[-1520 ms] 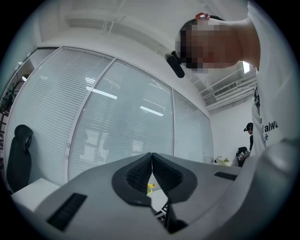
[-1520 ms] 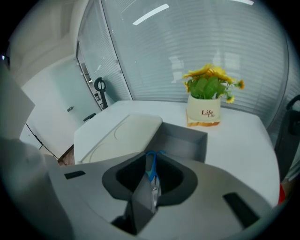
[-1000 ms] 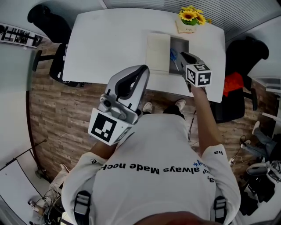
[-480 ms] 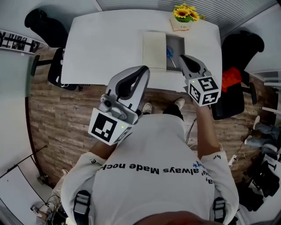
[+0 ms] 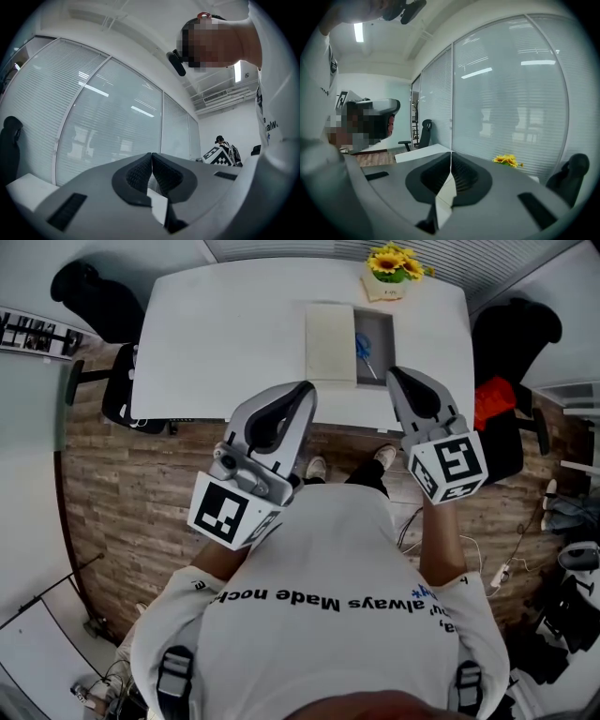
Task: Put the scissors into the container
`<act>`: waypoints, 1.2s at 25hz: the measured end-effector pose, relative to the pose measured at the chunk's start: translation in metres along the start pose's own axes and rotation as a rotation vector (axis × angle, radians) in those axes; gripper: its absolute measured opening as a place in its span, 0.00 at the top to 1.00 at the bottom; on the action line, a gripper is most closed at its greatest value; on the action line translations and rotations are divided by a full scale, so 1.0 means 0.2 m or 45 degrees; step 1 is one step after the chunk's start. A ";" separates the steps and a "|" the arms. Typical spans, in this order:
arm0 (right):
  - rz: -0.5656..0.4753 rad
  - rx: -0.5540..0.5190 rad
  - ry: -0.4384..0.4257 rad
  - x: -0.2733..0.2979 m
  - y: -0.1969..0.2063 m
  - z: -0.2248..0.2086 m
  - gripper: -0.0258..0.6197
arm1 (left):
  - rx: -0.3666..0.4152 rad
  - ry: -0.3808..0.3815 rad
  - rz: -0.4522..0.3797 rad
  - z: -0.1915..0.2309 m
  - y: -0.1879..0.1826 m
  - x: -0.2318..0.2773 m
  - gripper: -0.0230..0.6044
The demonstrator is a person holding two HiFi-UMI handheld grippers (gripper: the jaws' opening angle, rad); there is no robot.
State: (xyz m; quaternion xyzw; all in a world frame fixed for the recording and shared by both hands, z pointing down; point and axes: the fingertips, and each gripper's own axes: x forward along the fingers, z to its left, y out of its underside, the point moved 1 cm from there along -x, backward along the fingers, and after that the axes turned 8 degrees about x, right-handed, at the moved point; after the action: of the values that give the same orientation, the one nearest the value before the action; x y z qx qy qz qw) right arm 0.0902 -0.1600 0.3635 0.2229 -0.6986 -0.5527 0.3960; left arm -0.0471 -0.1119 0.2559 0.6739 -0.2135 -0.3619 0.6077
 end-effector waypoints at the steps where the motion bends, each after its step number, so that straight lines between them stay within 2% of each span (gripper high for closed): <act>1: -0.011 -0.010 0.002 -0.02 -0.02 0.02 0.94 | -0.002 0.002 0.000 0.00 0.00 0.00 0.93; 9: -0.136 -0.054 0.036 -0.16 -0.21 0.13 0.95 | 0.001 0.026 -0.004 0.00 -0.01 0.00 0.93; 17: -0.187 -0.077 0.011 -0.24 -0.23 0.22 0.95 | 0.005 0.041 0.001 0.01 -0.01 -0.01 0.93; 30: -0.203 -0.098 0.046 -0.30 -0.25 0.25 0.95 | 0.012 0.057 -0.003 -0.01 -0.02 0.00 0.93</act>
State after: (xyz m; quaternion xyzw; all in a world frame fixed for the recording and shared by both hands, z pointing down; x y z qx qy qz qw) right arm 0.0784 -0.0999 0.2941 0.2724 -0.6494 -0.6050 0.3715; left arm -0.0461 -0.1105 0.2522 0.6849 -0.2010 -0.3465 0.6087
